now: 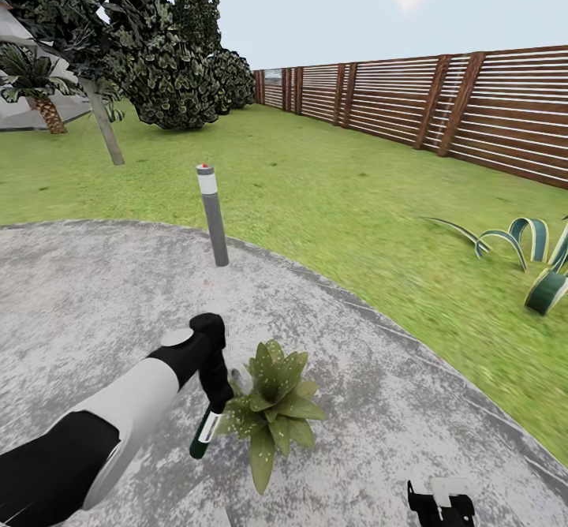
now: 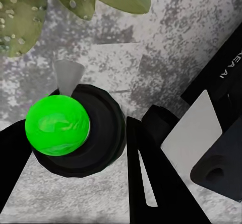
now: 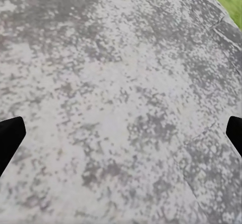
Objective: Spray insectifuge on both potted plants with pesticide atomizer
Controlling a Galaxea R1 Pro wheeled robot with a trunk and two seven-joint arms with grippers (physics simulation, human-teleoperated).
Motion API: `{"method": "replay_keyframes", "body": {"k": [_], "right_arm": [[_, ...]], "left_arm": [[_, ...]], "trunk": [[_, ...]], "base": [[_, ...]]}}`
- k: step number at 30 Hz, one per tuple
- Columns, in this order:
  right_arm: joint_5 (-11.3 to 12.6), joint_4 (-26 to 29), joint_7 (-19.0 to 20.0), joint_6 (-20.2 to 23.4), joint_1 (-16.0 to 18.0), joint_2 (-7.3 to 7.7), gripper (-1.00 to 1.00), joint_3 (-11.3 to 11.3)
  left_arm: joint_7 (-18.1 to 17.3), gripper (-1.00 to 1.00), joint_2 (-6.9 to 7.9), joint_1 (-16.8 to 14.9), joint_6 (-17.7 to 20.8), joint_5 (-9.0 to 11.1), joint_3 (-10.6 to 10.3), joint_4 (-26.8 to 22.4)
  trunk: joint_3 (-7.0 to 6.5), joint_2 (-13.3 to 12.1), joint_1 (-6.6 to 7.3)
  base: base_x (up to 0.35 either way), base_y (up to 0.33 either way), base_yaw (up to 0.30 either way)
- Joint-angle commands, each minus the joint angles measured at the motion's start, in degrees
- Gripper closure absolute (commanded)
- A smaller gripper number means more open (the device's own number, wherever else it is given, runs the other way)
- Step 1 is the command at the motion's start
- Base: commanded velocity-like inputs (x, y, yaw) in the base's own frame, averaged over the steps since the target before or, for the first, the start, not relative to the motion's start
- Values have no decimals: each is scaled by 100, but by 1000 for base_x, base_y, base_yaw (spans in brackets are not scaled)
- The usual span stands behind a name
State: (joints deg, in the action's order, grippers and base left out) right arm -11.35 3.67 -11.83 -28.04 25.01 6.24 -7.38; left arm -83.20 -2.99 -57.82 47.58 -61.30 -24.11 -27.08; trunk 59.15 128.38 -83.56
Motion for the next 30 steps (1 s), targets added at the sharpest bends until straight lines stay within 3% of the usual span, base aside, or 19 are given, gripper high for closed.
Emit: {"method": "replay_keyframes", "body": {"k": [1, 7, 17, 22, 30], "right_arm": [[-61, -6, -18, -17, 4, -1, -100, -44], [-66, -6, -18, -17, 4, 0, -100, -44], [-62, -6, -16, -17, 4, 0, -100, -44], [-62, -6, -20, -17, 4, 0, -100, -44], [-62, -6, -17, -17, 4, 0, -100, -44]], "left_arm": [[-56, 100, 8, -2, 59, -40, -6, -7], [-57, 100, -95, -8, 75, 19, 28, -77], [31, 100, -87, 7, 92, -10, 29, -9], [104, 100, -82, 315, 93, -29, 31, -70], [728, 100, -32, 826, 101, 45, 110, -78]], "trunk": [[5, 2, 1], [5, 2, 1], [5, 2, 1], [5, 2, 1], [5, 2, 1]], "base": [[0, 0, 0], [0, 0, -2], [-89, 0, -136], [-317, 0, -6], [-44, 0, 0]]}}
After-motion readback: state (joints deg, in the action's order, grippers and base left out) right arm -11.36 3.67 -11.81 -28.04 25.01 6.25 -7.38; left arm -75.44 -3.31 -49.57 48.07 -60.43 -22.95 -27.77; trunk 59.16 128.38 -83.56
